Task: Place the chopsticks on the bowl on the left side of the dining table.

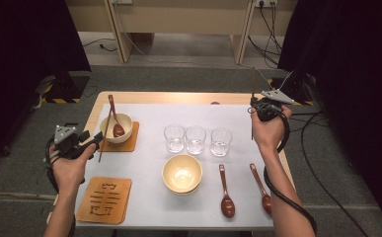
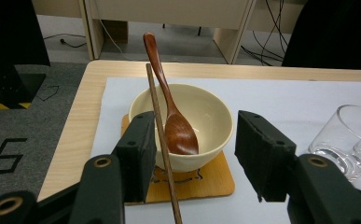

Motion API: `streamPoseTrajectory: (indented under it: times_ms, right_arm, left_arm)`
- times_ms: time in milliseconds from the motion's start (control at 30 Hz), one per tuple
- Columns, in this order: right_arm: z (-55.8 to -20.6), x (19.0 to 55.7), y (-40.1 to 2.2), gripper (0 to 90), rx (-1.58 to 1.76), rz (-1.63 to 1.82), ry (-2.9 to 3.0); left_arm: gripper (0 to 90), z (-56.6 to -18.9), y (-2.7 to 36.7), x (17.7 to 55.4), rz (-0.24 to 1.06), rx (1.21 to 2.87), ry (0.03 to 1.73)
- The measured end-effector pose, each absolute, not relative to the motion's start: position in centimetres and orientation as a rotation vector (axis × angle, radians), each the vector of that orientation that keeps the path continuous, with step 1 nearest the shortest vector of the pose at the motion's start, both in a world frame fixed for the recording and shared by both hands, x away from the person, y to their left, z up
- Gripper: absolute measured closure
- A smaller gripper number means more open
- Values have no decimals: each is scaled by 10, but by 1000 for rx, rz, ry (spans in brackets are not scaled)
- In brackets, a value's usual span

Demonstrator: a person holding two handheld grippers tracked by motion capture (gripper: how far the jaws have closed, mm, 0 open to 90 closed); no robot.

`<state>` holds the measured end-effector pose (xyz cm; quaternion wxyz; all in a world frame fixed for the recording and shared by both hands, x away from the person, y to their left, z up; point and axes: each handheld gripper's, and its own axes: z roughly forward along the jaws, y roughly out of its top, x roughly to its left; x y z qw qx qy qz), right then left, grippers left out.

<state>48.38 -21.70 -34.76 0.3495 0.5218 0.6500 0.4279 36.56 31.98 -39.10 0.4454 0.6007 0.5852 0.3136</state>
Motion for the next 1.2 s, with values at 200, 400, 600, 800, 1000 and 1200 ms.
streamPoseTrajectory:
  times_ms: [200, 400, 600, 800, 1000, 1200]
  right_arm:
    - [-348, 487, -213, 853, 1346, 1119, 1679]
    - [-347, 490, -209, 853, 1334, 1121, 1674]
    - [-347, 494, -204, 853, 1330, 1135, 1671]
    - [-346, 498, -198, 853, 1319, 1139, 1670]
    - [-347, 502, -192, 853, 1309, 1150, 1672]
    - [-347, 505, -187, 853, 1299, 1153, 1670]
  left_arm:
    - [471, -390, 320, 365, 779, 1485, 1449]
    - [470, -390, 320, 365, 779, 1485, 1448]
    - [470, -391, 320, 366, 776, 1486, 1447]
    - [470, -391, 320, 366, 775, 1489, 1445]
    - [471, -391, 320, 366, 775, 1490, 1442]
    - [471, -390, 319, 366, 776, 1490, 1439]
